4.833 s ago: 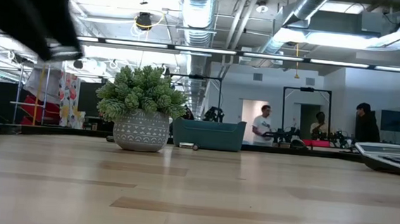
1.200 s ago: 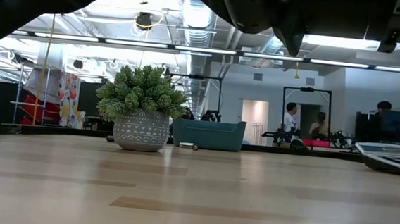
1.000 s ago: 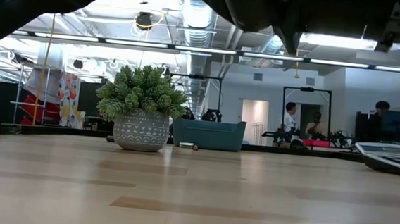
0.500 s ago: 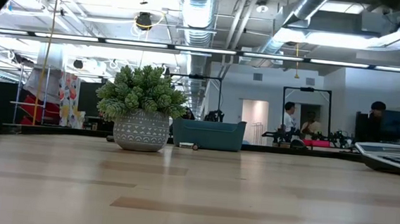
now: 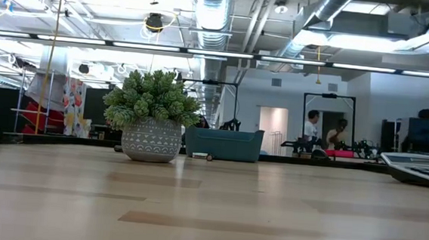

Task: Sort batteries
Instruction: Put the black battery into the blue bin

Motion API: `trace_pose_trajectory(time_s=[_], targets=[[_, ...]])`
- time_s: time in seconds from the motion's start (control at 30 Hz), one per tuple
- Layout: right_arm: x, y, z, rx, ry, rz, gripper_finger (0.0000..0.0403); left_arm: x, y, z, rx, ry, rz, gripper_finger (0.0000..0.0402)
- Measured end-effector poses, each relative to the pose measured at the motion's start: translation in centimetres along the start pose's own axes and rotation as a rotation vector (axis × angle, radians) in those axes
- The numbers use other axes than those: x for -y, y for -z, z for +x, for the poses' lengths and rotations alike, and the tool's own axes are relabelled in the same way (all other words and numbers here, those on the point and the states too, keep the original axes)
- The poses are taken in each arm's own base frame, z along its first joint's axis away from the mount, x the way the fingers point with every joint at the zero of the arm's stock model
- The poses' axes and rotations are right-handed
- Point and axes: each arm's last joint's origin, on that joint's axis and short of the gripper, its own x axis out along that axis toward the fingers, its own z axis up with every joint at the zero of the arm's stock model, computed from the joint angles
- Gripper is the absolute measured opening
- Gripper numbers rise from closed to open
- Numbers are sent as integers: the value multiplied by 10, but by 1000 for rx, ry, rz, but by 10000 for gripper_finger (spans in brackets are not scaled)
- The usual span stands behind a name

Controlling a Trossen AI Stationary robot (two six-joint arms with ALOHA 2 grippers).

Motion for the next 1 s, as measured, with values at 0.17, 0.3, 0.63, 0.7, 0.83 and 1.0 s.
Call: trace_pose_trajectory(time_s=[0.17, 0.3, 0.63, 0.7, 0.83, 1.0], targets=[[9, 9, 18, -54, 83, 11, 194, -16, 24, -53, 42, -116, -109, 118], [22, 20, 36, -109, 176, 44, 194, -21, 51, -91, 45, -202, -178, 115], [42, 72, 109, -222, 99, 145, 194, -21, 87, -177, 16, -253, -250, 115], [40, 85, 124, -250, 63, 149, 194, -21, 94, -187, -20, -248, -270, 115], [35, 98, 153, -296, 34, 144, 194, -17, 108, -198, -151, -136, -251, 115], [22, 108, 194, -343, -3, 131, 194, -12, 125, -207, -330, -64, -304, 115]])
